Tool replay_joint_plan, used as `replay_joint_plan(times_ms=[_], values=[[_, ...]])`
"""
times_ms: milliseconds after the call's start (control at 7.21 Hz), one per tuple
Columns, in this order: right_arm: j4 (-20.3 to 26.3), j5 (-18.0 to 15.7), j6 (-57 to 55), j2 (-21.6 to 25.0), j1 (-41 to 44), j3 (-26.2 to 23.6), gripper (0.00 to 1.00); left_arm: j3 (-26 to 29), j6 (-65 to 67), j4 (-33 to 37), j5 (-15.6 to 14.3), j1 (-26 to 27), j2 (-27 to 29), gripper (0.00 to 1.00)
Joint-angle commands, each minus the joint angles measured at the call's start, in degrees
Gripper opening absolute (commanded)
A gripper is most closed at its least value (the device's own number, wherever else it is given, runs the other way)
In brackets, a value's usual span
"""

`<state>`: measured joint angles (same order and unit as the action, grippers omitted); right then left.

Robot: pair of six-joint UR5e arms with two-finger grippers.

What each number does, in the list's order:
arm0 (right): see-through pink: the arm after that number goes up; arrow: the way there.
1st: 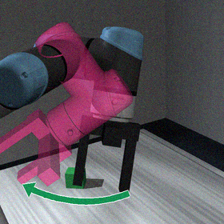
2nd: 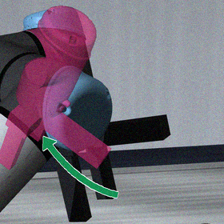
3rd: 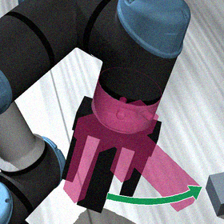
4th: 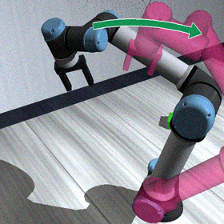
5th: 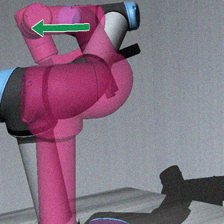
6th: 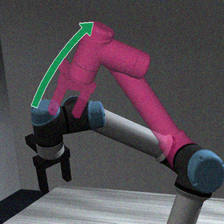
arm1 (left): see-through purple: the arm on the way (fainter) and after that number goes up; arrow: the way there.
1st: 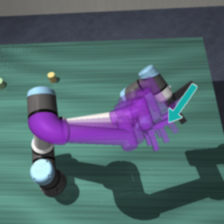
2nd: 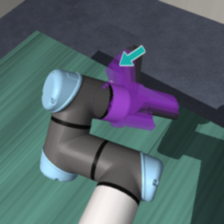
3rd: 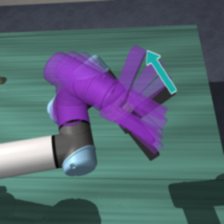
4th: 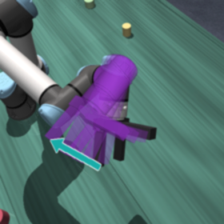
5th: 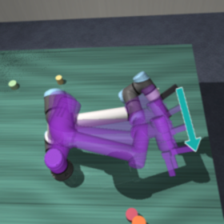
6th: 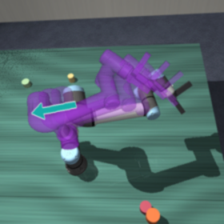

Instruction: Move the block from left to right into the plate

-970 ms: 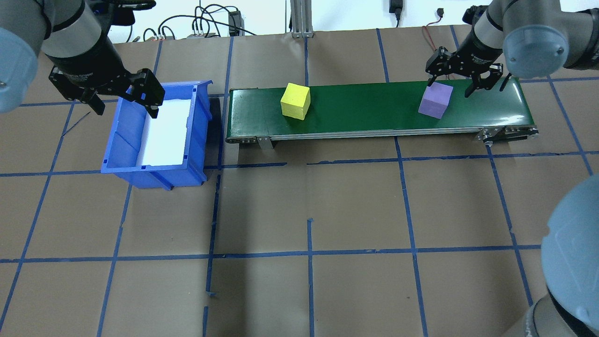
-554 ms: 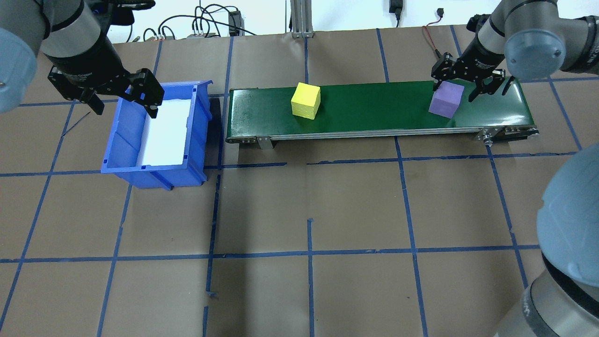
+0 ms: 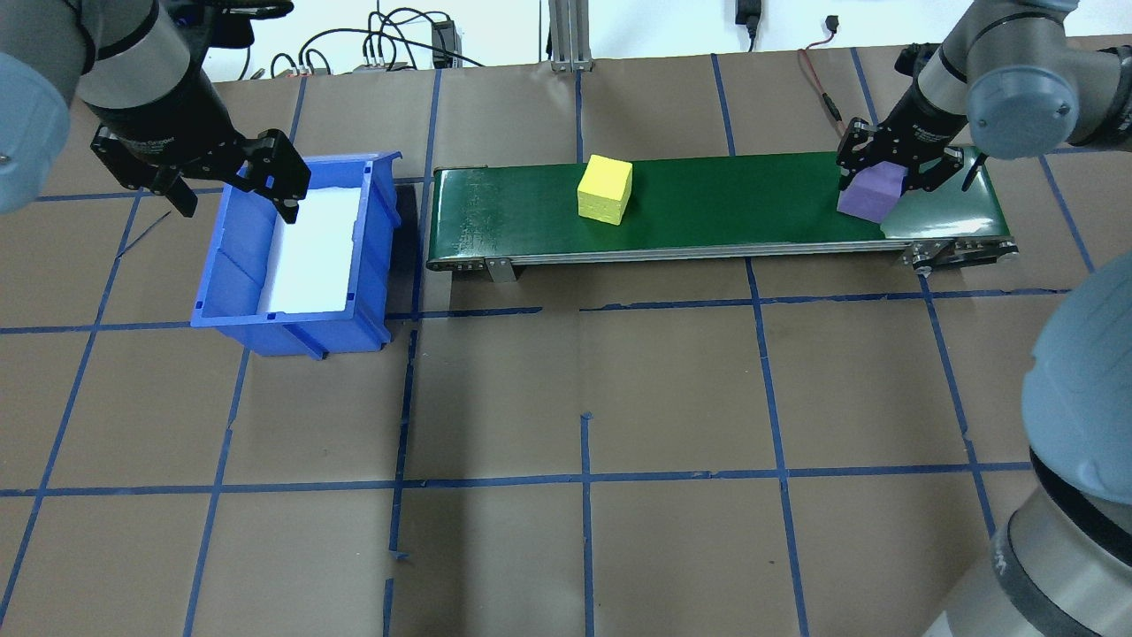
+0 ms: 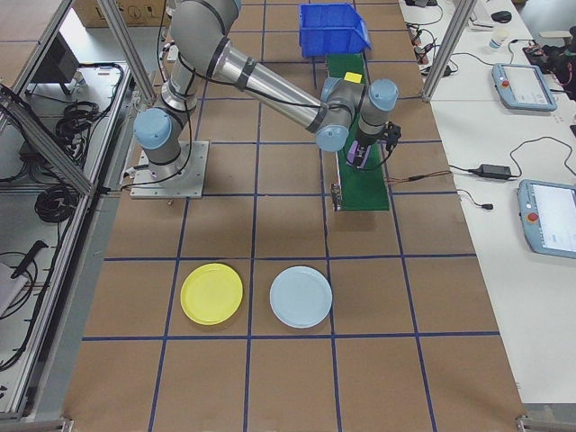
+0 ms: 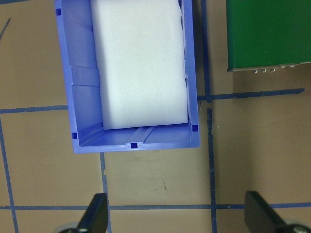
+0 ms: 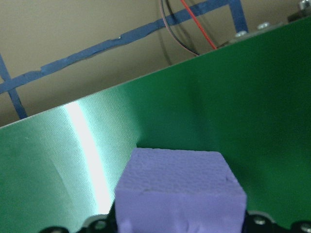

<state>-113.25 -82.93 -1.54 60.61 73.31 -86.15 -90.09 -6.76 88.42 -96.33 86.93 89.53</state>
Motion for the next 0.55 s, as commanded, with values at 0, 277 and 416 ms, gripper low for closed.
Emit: replay_joint_plan(times_ms=[0, 277, 416], values=[[1.1, -4.4, 3.1, 1.1, -2.5, 0.9, 0.3, -0.1, -0.1, 0.0, 0.1, 0.1, 0.0, 1.0], [2.5, -4.9, 16.0, 3.9, -9.4, 0.7, 0.29, -0.2, -0.4, -0.6, 0.0, 0.1, 0.0, 1.0], [2.5, -5.0, 23.9, 4.1, -14.5, 1.0, 0.29, -0.3, -0.5, -0.6, 0.0, 0.0, 0.0, 1.0]])
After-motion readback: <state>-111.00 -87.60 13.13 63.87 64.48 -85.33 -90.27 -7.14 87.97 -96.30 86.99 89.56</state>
